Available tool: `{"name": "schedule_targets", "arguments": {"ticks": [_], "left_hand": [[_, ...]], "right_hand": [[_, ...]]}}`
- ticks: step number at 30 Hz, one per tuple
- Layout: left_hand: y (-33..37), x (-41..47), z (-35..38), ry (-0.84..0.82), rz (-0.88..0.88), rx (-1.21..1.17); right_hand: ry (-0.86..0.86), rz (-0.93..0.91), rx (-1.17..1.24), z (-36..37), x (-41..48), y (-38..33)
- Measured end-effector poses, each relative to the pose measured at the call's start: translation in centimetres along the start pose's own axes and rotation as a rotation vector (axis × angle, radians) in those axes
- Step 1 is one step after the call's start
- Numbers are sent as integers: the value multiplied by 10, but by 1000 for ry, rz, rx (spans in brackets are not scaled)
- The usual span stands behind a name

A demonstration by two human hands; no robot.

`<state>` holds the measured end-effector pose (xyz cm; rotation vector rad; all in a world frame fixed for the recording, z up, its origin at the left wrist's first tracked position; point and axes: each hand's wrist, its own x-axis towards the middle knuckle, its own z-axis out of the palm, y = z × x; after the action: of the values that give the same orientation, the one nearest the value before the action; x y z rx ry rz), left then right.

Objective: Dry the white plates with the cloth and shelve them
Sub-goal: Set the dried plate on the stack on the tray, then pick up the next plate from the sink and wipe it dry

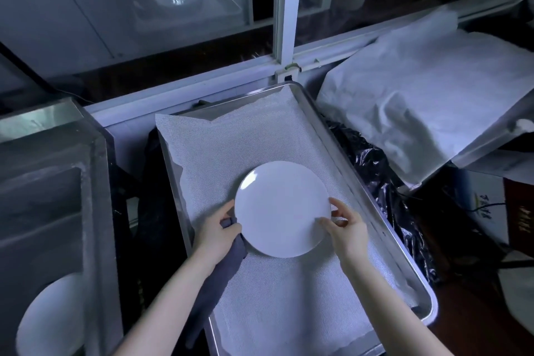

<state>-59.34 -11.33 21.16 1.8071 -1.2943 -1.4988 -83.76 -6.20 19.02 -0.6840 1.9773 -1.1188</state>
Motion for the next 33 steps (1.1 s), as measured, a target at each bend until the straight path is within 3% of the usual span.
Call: {"name": "schedule_targets", "arguments": {"ticks": [6,9,12,17,20,26,29,33], "left_hand": [[-2,-15,-35,93,-16,-181],[-6,-30,-65,144,5,-271],[-12,-44,-96,195,39,-370],[-30,-67,-162,303,98,-595],[-45,-78,-213,353,128,-738],[-92,-97,-328,322,143,-891],[-129,-108,-388,339,176,-956],[-190,-121,-448,266,98,-822]], "right_hand": [[79,-122,-119,12,-21,-10],[17,-233,-127,31,-48,-26],[-208,-280,-93,63,-87,-48],[-743,-347,-101,134,-166,-73],[-917,-426,-151,183,-213,-76],[-816,-476,-234,288,-293,-81],[-786,-379,-129,340,-325,-88],[-869,-192,77,408,-368,-101]]}}
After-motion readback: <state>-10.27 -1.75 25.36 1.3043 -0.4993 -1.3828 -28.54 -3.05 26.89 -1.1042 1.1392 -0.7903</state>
